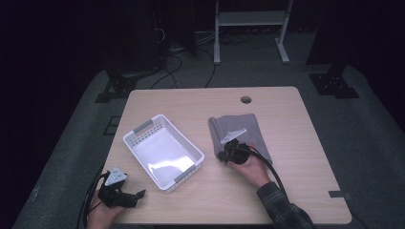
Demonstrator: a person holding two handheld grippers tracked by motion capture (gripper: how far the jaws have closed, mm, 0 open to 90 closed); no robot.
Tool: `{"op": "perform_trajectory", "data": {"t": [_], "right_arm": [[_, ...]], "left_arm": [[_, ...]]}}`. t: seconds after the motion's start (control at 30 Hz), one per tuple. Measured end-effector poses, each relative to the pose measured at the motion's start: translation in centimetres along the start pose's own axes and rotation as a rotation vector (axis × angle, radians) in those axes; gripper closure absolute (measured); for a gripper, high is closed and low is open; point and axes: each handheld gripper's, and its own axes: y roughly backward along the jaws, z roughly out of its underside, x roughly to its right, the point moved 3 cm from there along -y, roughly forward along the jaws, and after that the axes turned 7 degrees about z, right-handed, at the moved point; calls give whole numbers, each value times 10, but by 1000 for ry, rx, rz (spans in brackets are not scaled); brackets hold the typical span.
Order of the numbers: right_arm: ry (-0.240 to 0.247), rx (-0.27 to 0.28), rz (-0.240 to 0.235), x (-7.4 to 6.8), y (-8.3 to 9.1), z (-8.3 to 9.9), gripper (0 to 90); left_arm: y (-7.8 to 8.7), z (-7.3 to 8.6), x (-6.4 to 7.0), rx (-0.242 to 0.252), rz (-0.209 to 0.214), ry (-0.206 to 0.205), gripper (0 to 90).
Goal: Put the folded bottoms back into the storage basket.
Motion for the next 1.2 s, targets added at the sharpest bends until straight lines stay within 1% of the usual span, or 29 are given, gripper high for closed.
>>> {"op": "perform_trajectory", "data": {"t": [0.1,0.13,0.2,0.23,0.3,0.53,0.73,0.77,0.87,0.9,0.97,1.0,1.03,1.07,1.1,1.2], "right_arm": [[28,-5,-16,-5,9,10,835],[28,-5,-16,-5,9,10,835],[57,-14,-21,-10,18,19,835],[57,-14,-21,-10,18,19,835],[65,-14,-35,-13,26,28,835],[83,-35,-50,-18,42,45,835],[73,-33,-52,-18,44,47,824],[72,-29,-49,-18,44,47,800],[67,-21,-43,-19,48,45,739],[67,-21,-43,-19,48,45,739],[72,-3,-37,-20,54,41,670],[72,-3,-37,-20,54,41,670],[66,13,-24,-20,59,38,621],[66,13,-24,-20,59,38,621],[57,27,-7,-17,63,35,568],[38,38,25,-9,68,32,466]], "left_arm": [[0,0,0,0,0,0,0],[0,0,0,0,0,0,0],[0,0,0,1,0,3,0],[0,0,0,1,0,3,0],[0,0,0,0,0,2,0],[0,0,0,0,0,2,0],[0,0,0,0,-2,4,0],[0,0,0,0,-8,10,0],[0,0,-1,-1,-7,7,0],[0,0,-1,-1,-7,7,0],[0,0,-1,0,-6,6,0],[0,0,-1,0,-6,6,0],[0,0,-1,0,-5,6,0],[0,0,-1,-1,-3,4,0],[0,0,-2,-1,1,-1,0],[0,0,-2,-1,2,-1,0]]}}
